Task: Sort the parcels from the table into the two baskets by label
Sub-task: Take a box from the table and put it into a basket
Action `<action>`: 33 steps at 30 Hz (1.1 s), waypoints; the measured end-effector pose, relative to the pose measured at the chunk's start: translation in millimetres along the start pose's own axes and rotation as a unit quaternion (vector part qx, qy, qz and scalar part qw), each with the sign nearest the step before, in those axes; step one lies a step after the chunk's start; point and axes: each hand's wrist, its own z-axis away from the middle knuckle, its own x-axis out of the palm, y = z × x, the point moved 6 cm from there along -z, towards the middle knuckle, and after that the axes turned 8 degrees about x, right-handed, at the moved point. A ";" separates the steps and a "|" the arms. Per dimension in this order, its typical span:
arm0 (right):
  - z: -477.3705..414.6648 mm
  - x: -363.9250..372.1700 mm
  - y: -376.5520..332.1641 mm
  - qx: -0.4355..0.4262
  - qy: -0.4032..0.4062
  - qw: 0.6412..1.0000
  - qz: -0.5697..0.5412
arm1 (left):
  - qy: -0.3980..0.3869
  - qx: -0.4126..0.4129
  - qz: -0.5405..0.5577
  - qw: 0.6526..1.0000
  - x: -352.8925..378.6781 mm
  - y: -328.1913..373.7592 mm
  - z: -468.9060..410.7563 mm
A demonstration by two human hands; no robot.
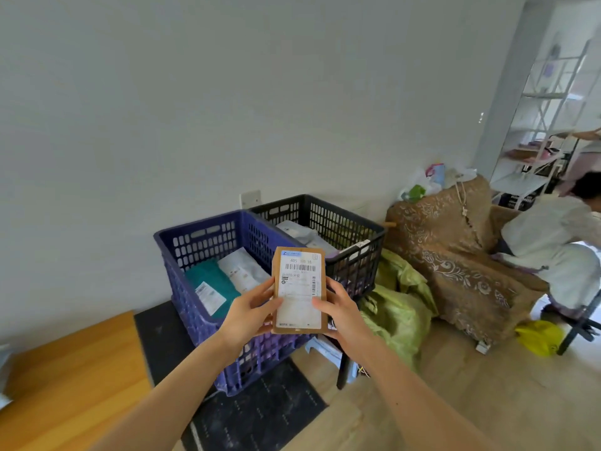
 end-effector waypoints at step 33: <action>-396.8 -196.2 -150.4 -0.004 -0.002 0.998 0.070 | 0.021 -0.015 0.017 1.000 114.4 -36.2 -431.5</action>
